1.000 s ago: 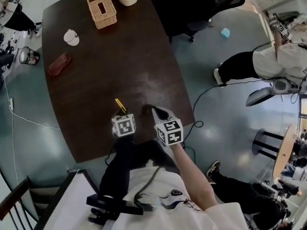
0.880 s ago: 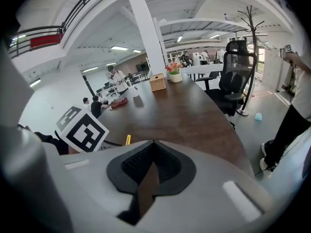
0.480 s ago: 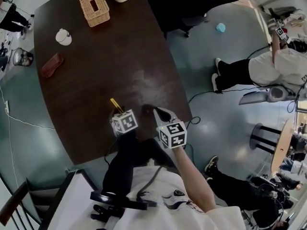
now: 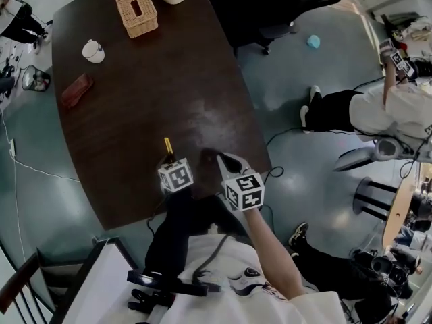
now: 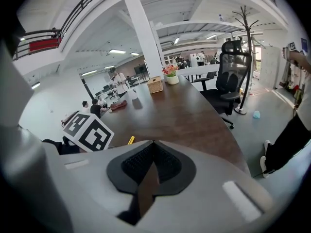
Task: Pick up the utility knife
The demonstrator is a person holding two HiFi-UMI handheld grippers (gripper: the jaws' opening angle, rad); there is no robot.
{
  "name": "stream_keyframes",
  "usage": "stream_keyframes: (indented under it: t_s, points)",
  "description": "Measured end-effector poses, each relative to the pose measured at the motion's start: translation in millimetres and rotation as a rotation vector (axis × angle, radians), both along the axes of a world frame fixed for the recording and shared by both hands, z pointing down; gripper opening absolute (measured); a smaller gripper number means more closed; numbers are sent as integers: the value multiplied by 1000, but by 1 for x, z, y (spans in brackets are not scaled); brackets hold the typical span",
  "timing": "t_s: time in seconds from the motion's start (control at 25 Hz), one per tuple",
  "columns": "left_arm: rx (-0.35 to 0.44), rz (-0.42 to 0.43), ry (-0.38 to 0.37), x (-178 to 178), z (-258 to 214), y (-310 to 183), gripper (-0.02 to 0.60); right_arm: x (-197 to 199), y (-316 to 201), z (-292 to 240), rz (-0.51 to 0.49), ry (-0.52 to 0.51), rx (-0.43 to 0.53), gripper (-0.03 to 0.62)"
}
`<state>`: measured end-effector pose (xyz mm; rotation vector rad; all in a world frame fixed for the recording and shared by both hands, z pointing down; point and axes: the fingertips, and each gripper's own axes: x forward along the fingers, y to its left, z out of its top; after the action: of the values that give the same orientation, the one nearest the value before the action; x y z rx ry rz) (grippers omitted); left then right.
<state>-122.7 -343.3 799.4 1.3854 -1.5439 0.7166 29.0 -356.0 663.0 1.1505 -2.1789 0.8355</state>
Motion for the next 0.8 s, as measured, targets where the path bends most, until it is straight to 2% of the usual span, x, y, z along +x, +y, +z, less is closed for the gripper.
stream_keyframes:
  t_s: [0.12,0.24,0.4,0.6,0.68,0.8]
  points:
    - [82,23,-12,-2,-23,-2,64,-1,0,-3,-7,-17,13,2]
    - [195,49,-21,-6,-50,-6,64,-4,-2,-7,-15,-32,34,2]
    - [351,92,-71,-19,-92,-10,64,-15,-3,-19,-35,-56,76,2]
    - [635,114,-151,-34,-180,-10,64,-21,4,-47,-115,-76,162,2]
    - [717,113,-175,-43,-209,0,64,-21,12,-62,-156,-83,206,2]
    - [812,63,-207,-57,-242,25,63,-15,23,-85,-167,-115,264,2]
